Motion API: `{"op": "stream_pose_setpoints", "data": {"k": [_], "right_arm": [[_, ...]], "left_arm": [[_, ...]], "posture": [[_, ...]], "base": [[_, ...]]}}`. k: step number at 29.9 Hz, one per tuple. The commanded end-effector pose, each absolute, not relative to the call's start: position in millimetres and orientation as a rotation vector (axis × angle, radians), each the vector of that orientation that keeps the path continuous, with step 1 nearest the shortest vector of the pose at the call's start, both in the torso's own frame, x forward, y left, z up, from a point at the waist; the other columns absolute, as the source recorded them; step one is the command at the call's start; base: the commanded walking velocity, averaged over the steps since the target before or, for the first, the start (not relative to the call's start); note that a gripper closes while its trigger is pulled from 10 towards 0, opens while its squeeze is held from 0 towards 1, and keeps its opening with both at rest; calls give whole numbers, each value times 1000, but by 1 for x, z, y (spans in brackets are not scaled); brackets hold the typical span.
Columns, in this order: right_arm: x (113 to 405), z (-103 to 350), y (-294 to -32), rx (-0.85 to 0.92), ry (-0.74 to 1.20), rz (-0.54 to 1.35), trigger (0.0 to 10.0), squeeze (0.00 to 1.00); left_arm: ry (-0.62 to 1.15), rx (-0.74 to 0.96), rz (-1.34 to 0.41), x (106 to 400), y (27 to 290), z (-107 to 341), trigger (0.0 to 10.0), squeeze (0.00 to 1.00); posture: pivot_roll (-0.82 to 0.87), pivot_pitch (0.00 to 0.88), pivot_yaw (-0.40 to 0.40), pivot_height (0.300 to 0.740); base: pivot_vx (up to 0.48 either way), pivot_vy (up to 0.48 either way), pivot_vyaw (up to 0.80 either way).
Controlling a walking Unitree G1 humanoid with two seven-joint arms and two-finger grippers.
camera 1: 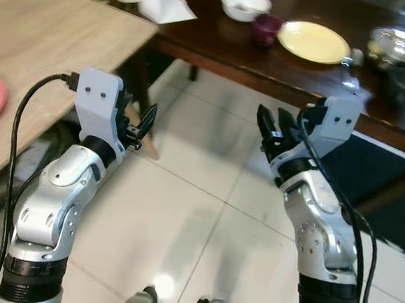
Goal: Setting the table
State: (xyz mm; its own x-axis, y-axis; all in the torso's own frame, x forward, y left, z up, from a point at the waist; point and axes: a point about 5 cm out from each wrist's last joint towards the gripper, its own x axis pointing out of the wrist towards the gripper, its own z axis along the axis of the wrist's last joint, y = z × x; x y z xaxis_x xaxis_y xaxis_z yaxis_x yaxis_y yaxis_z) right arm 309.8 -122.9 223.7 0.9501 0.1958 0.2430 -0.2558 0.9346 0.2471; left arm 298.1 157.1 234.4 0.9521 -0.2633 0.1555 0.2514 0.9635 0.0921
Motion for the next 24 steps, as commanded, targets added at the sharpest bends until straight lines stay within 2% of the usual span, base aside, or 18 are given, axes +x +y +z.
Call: {"op": "stream_pose_setpoints", "data": {"k": [1, 24], "right_arm": [[310, 222, -127, 278, -214, 221, 10000, 0], [311, 223, -129, 280, -224, 202, 10000, 0]], "left_arm": [[-151, 72, -264, 298, 156, 231, 10000, 0], [-150, 91, -235, 300, 158, 233, 10000, 0]], "posture": [[-87, 92, 15, 740], [-84, 97, 21, 740]], "base": [[0, 0, 794], [0, 0, 794]]}}
